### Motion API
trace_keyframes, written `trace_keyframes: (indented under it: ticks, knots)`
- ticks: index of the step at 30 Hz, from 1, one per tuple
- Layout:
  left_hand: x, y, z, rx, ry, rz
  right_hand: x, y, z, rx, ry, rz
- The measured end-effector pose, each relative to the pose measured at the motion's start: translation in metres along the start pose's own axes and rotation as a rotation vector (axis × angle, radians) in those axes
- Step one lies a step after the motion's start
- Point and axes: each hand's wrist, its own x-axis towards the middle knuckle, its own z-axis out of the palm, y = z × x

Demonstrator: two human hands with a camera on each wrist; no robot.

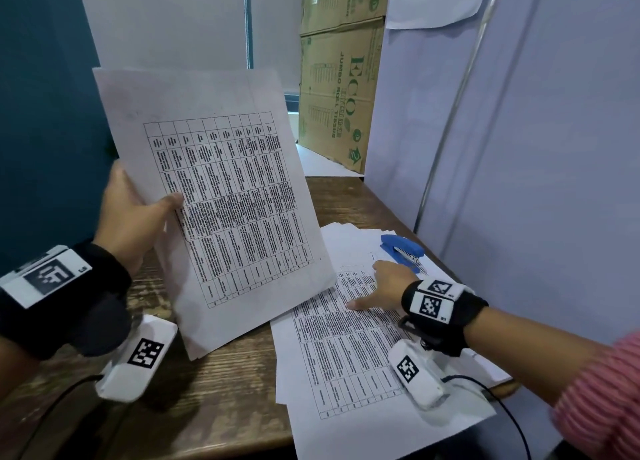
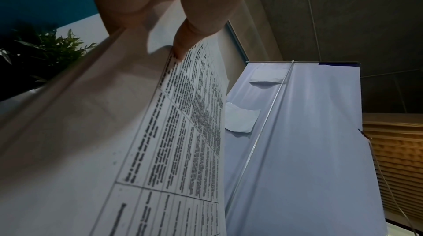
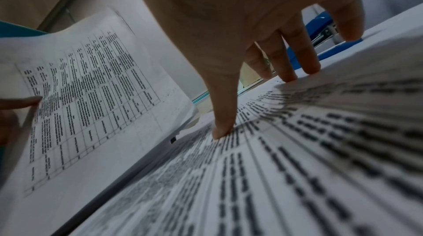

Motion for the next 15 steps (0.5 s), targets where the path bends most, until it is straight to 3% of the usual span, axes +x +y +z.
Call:
trace_keyframes:
  ticks: [9, 12, 15]
  knots:
    - [0.000, 0.004, -0.001, 0.010, 0.005, 0.019, 0.006, -0.002, -0.004, 0.352, 0.083, -0.080]
    - [0.003, 0.004, -0.005, 0.008, 0.009, 0.022, 0.016, 0.008, -0.019, 0.547, 0.102, -0.032]
    - [0.005, 0.004, -0.007, -0.021, -0.002, 0.016, 0.015, 0.015, -0.050, 0.760, 0.215, -0.127]
